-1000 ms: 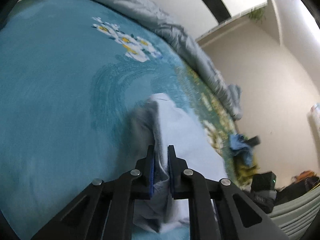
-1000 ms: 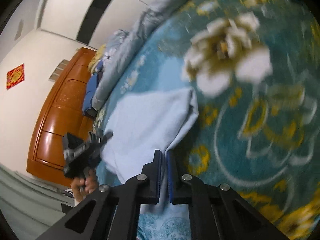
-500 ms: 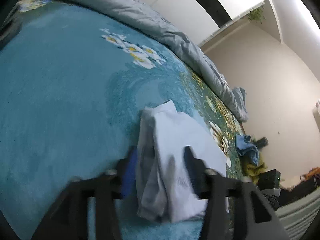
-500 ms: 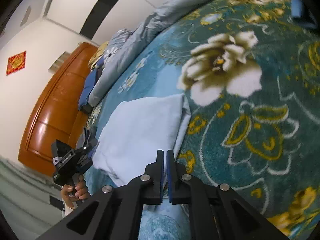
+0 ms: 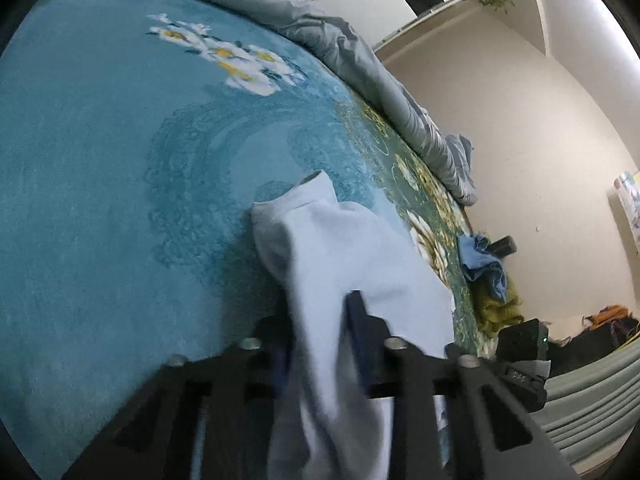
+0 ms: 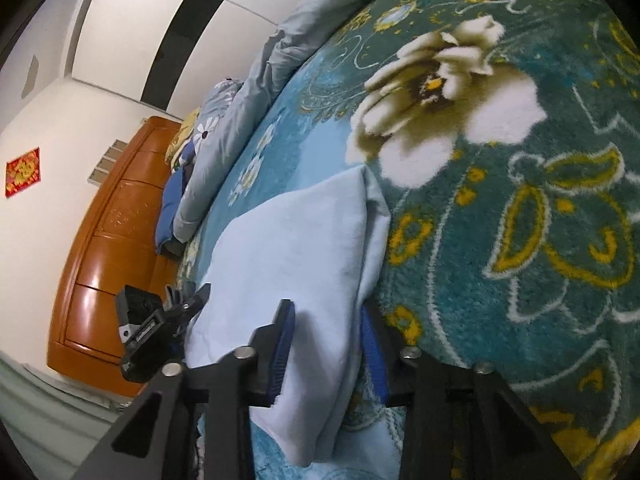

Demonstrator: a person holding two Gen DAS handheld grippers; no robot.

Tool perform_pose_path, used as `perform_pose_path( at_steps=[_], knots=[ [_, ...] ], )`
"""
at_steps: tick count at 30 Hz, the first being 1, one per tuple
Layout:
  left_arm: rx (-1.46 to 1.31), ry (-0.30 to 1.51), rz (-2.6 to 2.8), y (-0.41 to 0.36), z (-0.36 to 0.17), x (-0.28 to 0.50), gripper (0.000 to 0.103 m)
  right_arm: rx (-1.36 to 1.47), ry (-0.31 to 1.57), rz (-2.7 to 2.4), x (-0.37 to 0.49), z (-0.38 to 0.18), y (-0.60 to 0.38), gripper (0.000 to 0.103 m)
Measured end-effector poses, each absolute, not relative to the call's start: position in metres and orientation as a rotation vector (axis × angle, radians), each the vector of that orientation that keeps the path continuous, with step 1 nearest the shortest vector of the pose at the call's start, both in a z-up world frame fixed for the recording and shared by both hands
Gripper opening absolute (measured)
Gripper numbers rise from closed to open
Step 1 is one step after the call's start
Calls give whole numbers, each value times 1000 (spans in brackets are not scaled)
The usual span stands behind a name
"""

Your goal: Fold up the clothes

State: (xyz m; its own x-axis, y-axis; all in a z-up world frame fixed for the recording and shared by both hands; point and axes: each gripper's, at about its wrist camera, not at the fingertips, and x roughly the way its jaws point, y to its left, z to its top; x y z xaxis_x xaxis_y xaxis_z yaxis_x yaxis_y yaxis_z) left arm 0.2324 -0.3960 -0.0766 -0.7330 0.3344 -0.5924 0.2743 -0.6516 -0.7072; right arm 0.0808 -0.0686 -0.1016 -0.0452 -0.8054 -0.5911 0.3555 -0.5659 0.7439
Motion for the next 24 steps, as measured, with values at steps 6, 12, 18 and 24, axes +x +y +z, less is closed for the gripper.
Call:
perform_pose_path(
  at_steps=[6, 12, 18, 24],
  knots=[
    [-1074, -1206, 2688, -384, -54, 239, 13, 1343, -450, -1754, 83, -86, -76, 8],
    [-1011, -1070, 2771, -372, -16, 258, 12, 1253, -362, -1771, 96, -48, -77, 7],
    [-947, -1000, 2861, -375, 18, 300, 12, 1176, -310, -1744, 115, -16, -84, 7],
    [-926, -958, 2978, -391, 41, 340, 12, 1123, -244, -1673, 133, 7, -119, 7]
  ],
)
